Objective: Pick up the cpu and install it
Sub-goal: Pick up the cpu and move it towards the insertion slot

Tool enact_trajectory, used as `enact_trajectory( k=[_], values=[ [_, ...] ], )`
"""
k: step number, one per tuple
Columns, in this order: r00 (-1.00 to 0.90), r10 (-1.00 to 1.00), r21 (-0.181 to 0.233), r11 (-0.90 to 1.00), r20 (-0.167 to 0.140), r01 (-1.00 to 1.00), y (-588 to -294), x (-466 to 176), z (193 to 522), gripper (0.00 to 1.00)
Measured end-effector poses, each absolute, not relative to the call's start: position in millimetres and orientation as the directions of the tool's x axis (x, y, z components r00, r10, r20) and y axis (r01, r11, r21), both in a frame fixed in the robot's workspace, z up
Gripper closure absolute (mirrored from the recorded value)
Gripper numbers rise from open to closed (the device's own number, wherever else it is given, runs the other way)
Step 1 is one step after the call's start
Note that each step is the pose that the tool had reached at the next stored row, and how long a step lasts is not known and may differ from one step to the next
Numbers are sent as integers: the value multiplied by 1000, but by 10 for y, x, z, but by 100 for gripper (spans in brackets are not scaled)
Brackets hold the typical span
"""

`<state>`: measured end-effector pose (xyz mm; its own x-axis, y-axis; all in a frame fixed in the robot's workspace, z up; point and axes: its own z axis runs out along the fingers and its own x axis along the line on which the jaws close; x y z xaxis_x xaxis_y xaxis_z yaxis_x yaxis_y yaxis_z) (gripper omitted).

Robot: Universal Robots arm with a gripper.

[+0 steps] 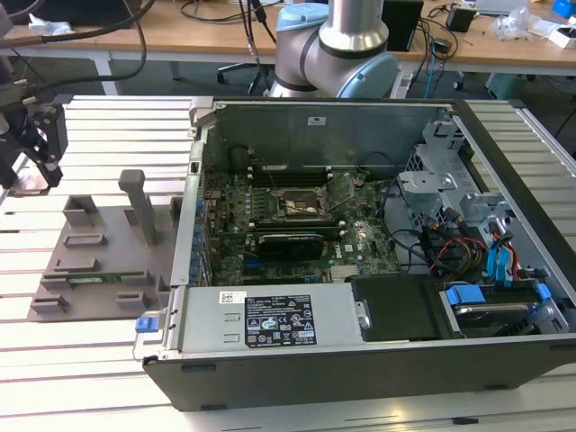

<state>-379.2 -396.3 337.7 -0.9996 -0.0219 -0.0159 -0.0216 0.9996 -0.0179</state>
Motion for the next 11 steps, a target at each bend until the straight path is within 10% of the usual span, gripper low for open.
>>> enact_trajectory(
  k=[11],
  values=[
    [-1000,-22,-17,1000,-16,-22,-3963,-3790,3543,45]
  ],
)
